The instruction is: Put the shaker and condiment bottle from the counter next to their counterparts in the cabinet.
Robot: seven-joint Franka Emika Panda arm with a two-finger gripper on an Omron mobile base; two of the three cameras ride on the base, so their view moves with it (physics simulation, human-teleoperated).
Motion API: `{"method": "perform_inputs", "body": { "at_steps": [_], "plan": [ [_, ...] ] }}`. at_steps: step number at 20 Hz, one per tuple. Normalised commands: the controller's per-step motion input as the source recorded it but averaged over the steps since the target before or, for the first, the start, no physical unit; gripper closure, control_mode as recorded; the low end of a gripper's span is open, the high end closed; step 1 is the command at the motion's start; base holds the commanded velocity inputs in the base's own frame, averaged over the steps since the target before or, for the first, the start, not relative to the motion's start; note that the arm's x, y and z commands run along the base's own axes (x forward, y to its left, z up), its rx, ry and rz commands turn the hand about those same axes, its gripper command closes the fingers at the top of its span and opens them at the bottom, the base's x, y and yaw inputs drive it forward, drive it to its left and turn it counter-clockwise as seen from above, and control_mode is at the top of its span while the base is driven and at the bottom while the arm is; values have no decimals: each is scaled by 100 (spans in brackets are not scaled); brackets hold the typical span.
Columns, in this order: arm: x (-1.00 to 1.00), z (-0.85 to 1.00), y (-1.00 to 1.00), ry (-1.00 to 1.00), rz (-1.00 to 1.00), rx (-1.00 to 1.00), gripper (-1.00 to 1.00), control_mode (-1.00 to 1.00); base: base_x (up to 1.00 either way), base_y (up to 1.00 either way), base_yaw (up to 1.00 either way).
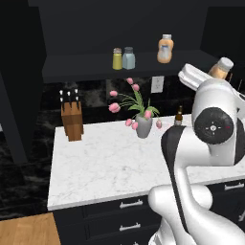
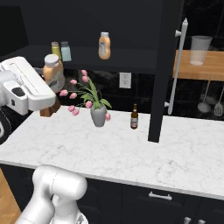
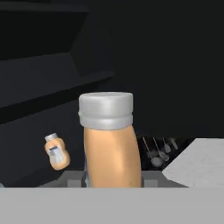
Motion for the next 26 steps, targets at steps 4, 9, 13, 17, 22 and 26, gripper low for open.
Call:
{"method": "perform_inputs", "body": {
  "at_steps": [4, 9, 13, 17, 22, 26],
  "plan": [
    [-47, 47, -3, 17, -1, 0, 100, -100, 0, 0, 0],
    [-6, 19, 6, 27, 0, 1, 100, -100, 0, 0, 0],
    [37, 2, 0, -1, 4, -5, 100, -100, 0, 0, 0],
    [69, 10, -13, 1, 10, 0, 100, -100, 0, 0, 0],
    [28, -10, -7, 1, 11, -2, 100, -100, 0, 0, 0],
    [56, 0, 8, 1, 1, -7, 100, -100, 0, 0, 0]
  ]
}}
